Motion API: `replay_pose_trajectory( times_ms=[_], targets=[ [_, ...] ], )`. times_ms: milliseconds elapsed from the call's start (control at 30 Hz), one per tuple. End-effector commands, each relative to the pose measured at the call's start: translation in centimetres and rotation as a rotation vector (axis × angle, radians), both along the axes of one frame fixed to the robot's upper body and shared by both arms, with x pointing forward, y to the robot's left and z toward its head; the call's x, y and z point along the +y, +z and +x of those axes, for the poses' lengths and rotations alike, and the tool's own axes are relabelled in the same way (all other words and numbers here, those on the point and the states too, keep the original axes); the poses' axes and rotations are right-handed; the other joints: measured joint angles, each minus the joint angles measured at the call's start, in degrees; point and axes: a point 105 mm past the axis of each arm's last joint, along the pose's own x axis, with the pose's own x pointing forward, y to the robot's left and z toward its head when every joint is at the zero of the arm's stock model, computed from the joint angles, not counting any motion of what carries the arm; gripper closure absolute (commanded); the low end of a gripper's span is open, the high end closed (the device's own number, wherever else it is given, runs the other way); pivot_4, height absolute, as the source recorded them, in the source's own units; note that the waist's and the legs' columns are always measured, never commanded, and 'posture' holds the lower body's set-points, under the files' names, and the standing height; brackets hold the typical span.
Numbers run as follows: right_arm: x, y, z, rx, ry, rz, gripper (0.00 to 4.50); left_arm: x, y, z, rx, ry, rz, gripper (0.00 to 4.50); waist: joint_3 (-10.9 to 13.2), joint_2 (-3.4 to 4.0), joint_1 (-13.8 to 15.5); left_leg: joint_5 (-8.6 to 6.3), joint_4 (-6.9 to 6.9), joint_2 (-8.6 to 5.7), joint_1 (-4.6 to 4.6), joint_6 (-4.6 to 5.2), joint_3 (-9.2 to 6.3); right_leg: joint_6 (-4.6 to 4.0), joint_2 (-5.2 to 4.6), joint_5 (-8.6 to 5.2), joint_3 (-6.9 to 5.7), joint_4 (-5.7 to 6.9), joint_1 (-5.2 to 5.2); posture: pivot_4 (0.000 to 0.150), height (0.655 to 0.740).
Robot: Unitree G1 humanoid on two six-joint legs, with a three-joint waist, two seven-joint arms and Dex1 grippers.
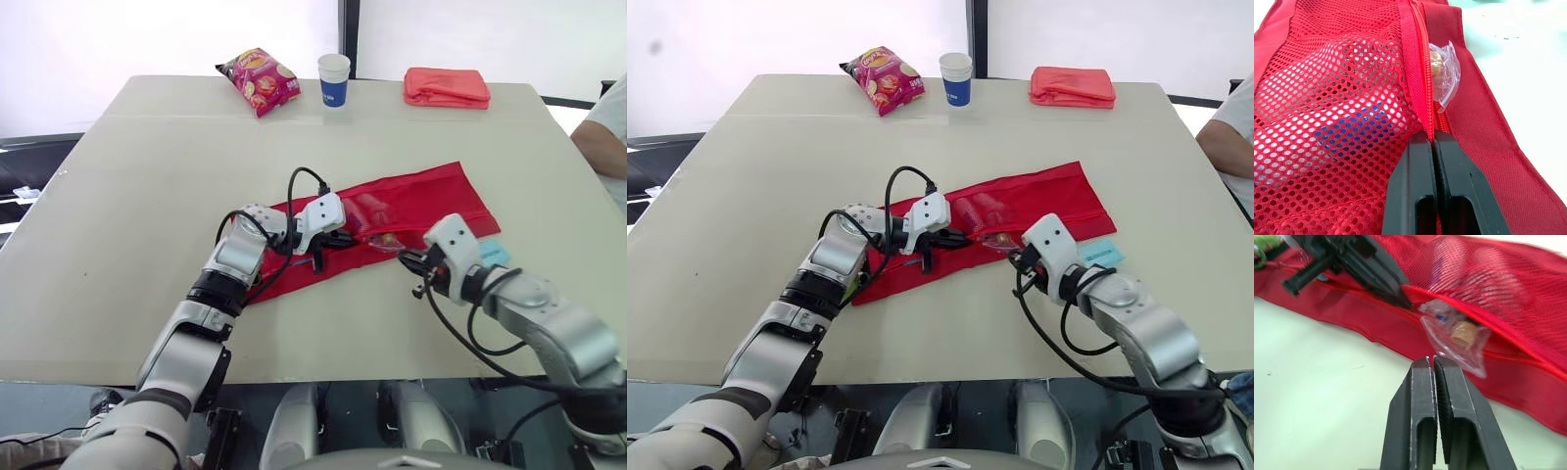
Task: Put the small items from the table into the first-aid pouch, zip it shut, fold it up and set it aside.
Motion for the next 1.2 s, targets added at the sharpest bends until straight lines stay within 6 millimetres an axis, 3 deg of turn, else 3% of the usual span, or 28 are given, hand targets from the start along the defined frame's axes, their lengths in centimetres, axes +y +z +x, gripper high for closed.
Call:
replay_pose_trajectory(
  times_ms=[33,433,533,633,800,1033,1200],
  targets=[
    [0.9,0.4,1.9,-0.091,0.016,-0.009,4.42,-0.4,1.4,0.0,-0.029,-0.025,-0.028,4.5,0.0,0.0,0.1,0.0,0.0,0.0,0.0,0.0,0.01,0.0,0.0,0.0,0.0,0.0,0.01,0.15,0.74],
    [1.7,0.3,6.2,-0.213,-0.052,-0.027,4.42,-0.7,1.0,-0.8,-0.025,-0.05,-0.015,4.5,0.0,0.0,0.1,0.01,0.01,-0.02,-0.02,-0.01,0.02,0.08,-0.01,0.12,0.01,0.01,0.01,0.15,0.74],
    [1.7,1.2,5.0,-0.21,0.005,0.02,4.42,-0.6,1.0,-0.7,-0.027,-0.044,-0.015,4.5,0.0,0.0,0.1,0.01,0.01,-0.02,-0.02,-0.01,0.02,0.08,-0.01,0.11,0.01,0.01,0.01,0.15,0.74],
    [1.6,1.7,1.9,-0.122,0.109,0.089,4.42,-0.4,1.1,-0.5,-0.03,-0.032,-0.014,4.5,0.0,0.01,0.2,0.0,0.01,-0.01,-0.03,-0.01,-0.02,0.06,0.0,0.16,0.01,0.01,0.01,0.15,0.74],
    [0.8,-0.5,1.3,-0.057,0.081,-0.008,4.42,-0.5,1.1,-0.5,-0.03,-0.031,-0.015,4.5,0.0,0.0,0.1,0.01,0.03,0.0,0.03,-0.01,0.03,-0.01,-0.02,0.07,0.02,0.03,0.02,0.15,0.74],
    [-0.1,-1.4,4.0,-0.083,-0.07,-0.06,4.42,-0.5,1.1,-0.5,-0.027,-0.035,-0.014,4.5,0.0,0.01,0.1,0.01,0.03,-0.01,0.01,-0.01,0.04,-0.08,-0.01,0.06,0.02,0.06,0.01,0.15,0.74],
    [-0.4,-0.6,6.5,-0.139,-0.154,-0.026,4.42,-0.6,0.9,-0.7,-0.03,-0.046,-0.005,4.5,0.0,0.0,0.1,0.01,0.04,-0.03,0.03,-0.01,0.05,-0.03,0.0,0.07,0.02,0.07,0.01,0.15,0.74]
  ],
)
